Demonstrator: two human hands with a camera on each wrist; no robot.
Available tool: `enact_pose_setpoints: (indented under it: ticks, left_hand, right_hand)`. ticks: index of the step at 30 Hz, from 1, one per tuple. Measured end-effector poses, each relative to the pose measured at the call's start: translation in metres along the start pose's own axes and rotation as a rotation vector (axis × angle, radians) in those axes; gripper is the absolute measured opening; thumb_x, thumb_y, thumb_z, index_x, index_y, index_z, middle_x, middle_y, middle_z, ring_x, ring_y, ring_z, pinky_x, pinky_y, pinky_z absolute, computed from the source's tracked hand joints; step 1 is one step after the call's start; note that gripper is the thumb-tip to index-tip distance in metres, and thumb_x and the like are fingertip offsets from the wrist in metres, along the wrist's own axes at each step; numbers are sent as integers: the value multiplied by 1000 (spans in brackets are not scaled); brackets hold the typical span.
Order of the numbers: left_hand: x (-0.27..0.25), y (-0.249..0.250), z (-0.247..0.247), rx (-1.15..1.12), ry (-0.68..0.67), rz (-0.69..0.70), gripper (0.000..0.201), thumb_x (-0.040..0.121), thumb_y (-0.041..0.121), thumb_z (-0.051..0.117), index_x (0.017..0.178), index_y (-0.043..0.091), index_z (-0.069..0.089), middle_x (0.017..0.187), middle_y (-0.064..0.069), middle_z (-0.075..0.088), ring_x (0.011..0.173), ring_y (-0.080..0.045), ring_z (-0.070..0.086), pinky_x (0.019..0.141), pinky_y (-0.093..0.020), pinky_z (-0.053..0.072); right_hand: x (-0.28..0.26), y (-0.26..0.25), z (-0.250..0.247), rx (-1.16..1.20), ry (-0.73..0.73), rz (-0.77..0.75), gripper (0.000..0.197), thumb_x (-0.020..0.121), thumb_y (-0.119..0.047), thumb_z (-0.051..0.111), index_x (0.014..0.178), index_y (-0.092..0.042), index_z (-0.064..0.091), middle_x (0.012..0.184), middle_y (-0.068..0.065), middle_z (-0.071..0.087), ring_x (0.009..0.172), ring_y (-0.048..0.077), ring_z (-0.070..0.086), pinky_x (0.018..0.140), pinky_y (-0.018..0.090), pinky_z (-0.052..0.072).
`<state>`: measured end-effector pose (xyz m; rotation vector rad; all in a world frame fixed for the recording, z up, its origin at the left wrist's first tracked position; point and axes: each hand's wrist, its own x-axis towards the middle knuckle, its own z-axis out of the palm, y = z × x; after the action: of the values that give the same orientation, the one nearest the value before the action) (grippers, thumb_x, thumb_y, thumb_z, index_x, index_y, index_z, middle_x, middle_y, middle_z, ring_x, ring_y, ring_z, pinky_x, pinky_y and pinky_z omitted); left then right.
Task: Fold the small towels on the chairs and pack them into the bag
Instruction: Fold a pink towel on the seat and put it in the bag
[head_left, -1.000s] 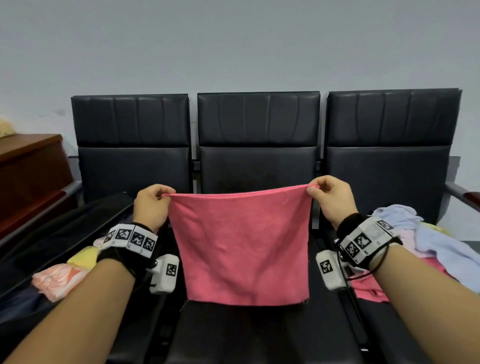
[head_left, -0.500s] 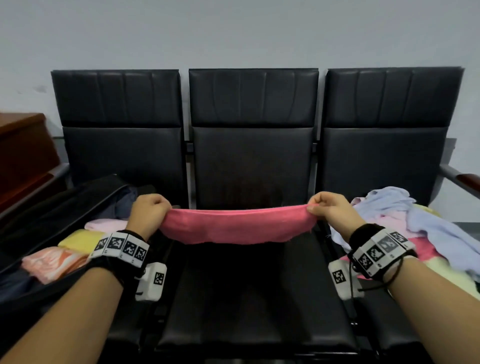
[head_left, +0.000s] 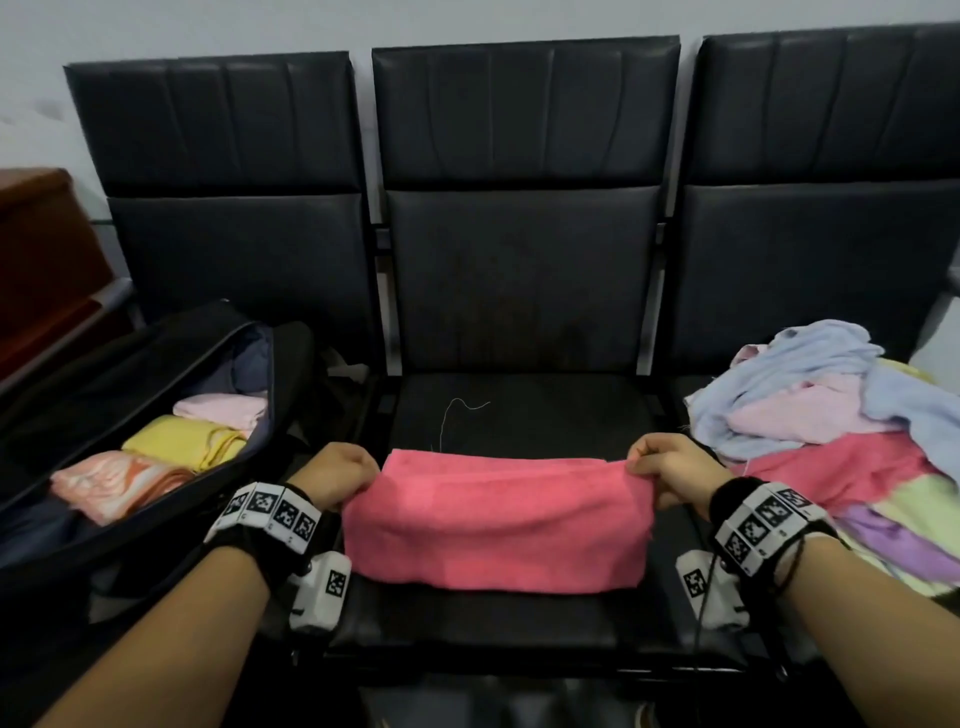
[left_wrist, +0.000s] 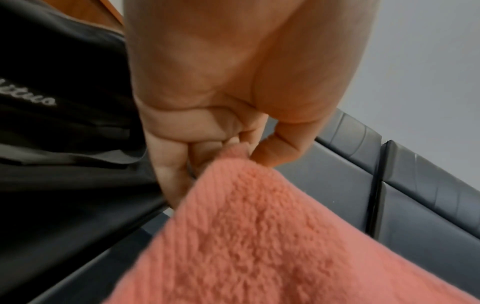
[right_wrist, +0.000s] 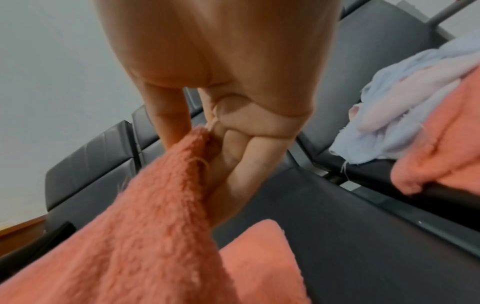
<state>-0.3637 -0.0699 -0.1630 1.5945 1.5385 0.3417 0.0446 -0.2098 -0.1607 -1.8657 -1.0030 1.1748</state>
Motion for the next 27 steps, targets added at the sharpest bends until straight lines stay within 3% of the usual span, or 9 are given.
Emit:
enact_pose_setpoints:
  ticks: [4,11,14,17,19,20,22,24,27]
  left_hand:
    - [16,-2,14,-24,108,61,23,85,-9,55,72,6,66,48,4,56,39,-3,47,36,-14,36]
    - [58,1,24,10,224,122,29,80,-6,56,70,19,65,63,-1,62,59,-15,54,60,-23,43]
    - [77,-3,30,22,259,114,30,84,-2,55,73,24,65,67,2,63,64,-17,57,67,-27,45]
    - [90,-14,41,-1,302,60,20,89,3,57,99,18,67,91,-3,68,87,-25,64,84,-33,50]
    - [92,-26,49,21,266,5,35,88,7,63,122,13,61,106,-4,63,97,-23,60,93,-32,47]
    - [90,-31,52,57,239,-20,41,86,8,66,125,14,58,110,-5,61,97,-22,59,93,-31,46]
    - [86,-41,57,113,198,-65,38,81,8,67,117,18,59,110,-10,63,93,-27,63,88,-35,51]
    - [77,-47,58,142,174,-93,27,79,7,67,101,22,61,103,-15,62,83,-29,63,81,-39,54]
    - [65,-47,60,182,172,-105,23,77,5,66,82,27,63,104,-15,63,83,-29,62,82,-39,55]
  right_hand:
    - [15,20,5,-16,28,59,19,89,2,59,74,-10,58,53,4,47,37,12,45,41,20,41]
    - [52,31,12,-91,156,8,15,85,-1,63,74,-10,61,53,5,53,37,13,51,36,22,41]
    - [72,35,16,-132,223,-46,13,84,-8,65,75,-16,61,58,4,58,47,19,55,43,29,47]
    - [83,47,22,-181,283,16,15,81,-24,72,89,-22,60,75,2,67,64,23,68,54,35,57]
    - [85,59,26,-300,265,97,24,78,-33,73,96,-23,59,82,3,70,79,26,70,72,43,60]
    - [84,64,27,-357,250,127,23,77,-35,72,93,-25,59,85,3,70,82,27,70,77,44,60]
    - [81,69,31,-462,230,158,19,76,-40,70,81,-25,60,83,0,69,80,24,68,76,39,59]
    - [79,65,34,-533,181,176,25,74,-42,73,76,-20,63,77,-3,67,72,16,63,68,29,52]
    - [73,59,43,-474,79,233,25,70,-32,83,73,-14,64,72,-1,66,65,13,60,54,24,42]
